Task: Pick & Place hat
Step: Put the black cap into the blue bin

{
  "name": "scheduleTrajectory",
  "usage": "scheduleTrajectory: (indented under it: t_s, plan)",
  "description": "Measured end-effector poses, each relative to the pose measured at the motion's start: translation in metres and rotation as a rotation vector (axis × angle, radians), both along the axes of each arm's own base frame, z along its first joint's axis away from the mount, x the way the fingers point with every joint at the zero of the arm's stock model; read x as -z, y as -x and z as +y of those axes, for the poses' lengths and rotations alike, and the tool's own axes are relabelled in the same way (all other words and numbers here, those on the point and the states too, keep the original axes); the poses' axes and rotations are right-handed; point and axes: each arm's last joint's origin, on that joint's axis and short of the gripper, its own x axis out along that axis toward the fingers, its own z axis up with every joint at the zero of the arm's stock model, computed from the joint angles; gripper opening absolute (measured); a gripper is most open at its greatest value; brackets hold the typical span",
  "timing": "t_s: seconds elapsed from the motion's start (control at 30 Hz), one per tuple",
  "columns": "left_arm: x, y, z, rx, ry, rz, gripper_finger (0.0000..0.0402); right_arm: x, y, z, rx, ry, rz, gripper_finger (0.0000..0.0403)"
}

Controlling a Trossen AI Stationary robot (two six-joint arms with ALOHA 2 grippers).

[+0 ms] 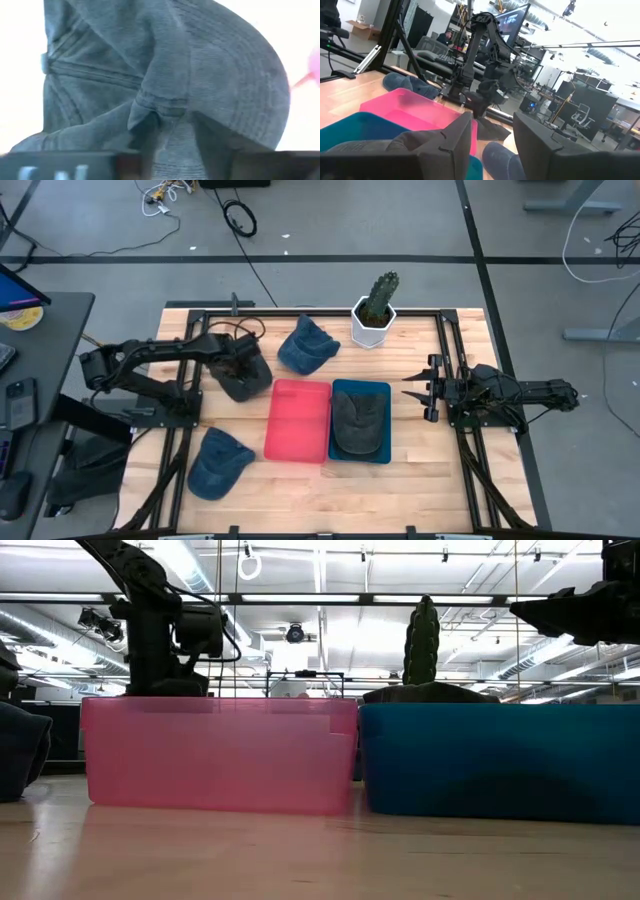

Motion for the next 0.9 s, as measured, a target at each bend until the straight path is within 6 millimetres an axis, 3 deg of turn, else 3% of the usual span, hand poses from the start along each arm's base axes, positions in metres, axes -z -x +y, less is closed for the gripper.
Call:
scheduleTrajectory:
  t_s: [0.1,0.17,0.37,0.67,0.9]
  plan:
    - [-0.004,-0.001,0.000,0.048,0.004,0.010,0.0034,0.000,0.000,0.000,0.000,0.000,0.000,0.0149]
    - [-0.009,-0.002,0.001,0.061,0.012,0.017,0.0015,0.000,0.000,0.000,0.000,0.000,0.001,0.0149]
    - [-0.042,-0.012,0.006,0.089,0.004,0.005,0.0005,0.000,0.000,0.000,0.000,0.000,0.000,0.0149]
    - [-0.132,-0.032,0.009,0.172,-0.096,-0.126,0.0003,0.000,0.000,0.000,0.000,0.000,0.000,0.0149]
    - [-0.188,-0.051,-0.016,0.293,-0.160,-0.326,0.0003,0.000,0.000,0.000,0.000,0.000,0.000,0.0149]
